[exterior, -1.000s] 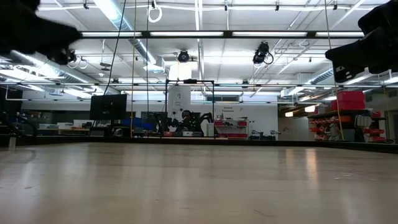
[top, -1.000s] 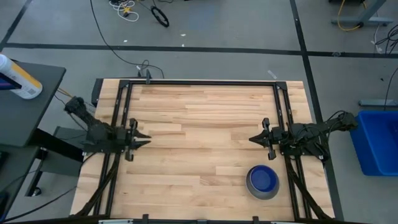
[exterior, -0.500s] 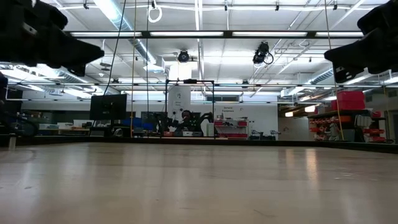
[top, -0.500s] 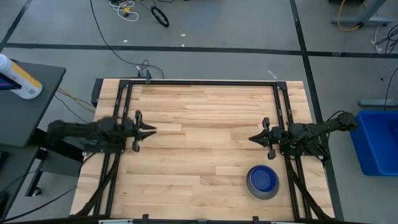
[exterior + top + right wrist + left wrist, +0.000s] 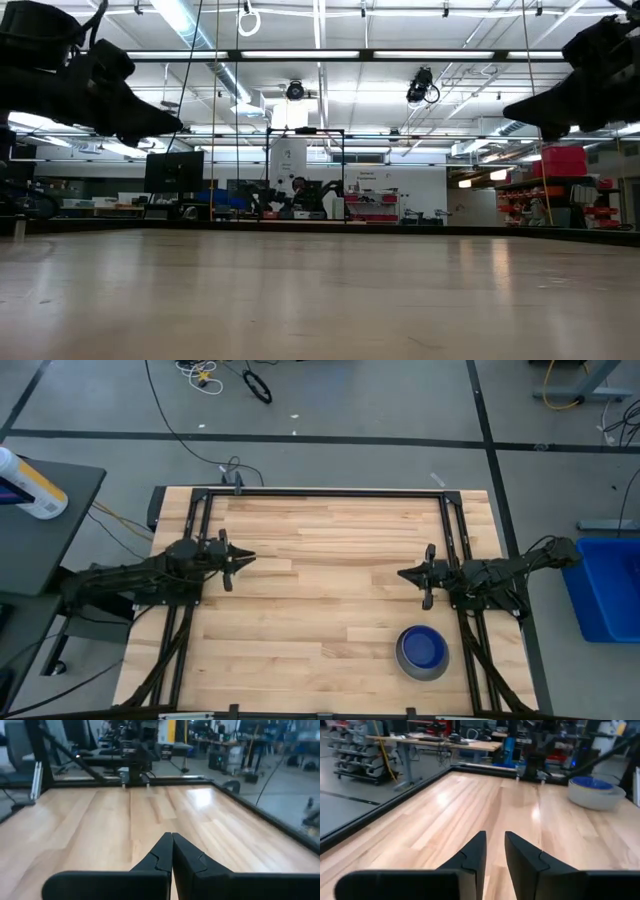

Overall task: Nest bowls inside each other
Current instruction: Return to Home Position

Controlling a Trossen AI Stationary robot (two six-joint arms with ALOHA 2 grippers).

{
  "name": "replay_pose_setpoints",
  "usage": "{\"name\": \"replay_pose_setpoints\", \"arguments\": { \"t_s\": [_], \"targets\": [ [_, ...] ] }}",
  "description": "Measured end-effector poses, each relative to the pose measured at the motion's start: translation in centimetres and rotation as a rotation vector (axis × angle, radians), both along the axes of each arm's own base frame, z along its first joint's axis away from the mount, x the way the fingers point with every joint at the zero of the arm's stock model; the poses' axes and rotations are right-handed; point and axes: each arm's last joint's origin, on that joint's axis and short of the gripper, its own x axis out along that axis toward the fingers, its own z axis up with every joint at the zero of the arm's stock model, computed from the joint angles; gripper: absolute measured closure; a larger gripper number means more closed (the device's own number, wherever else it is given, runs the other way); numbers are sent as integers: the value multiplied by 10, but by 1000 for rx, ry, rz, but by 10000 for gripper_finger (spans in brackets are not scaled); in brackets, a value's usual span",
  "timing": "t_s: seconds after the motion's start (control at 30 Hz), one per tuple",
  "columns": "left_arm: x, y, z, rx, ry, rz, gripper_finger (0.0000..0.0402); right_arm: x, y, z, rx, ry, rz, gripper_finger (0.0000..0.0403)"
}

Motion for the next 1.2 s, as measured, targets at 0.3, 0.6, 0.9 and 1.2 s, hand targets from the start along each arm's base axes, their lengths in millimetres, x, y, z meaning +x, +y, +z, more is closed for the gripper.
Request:
{"name": "replay_pose_setpoints", "arguments": {
  "t_s": [0.3, 0.6, 0.9, 1.2],
  "targets": [
    [0, -4, 3, 78, -22, -141, 333, 0, 3, 3, 51, -33, 67, 395],
    [-13, -8, 17, 36, 34, -136, 333, -9, 1, 12, 8, -133, 95, 394],
    [-14, 1, 15, -32, 1, 181, 332, -11, -2, 14, -38, -149, -7, 394],
    [-10, -1, 13, 73, 29, 72, 331, -14, -14, 12, -64, -117, -400, 394]
  ]
}}
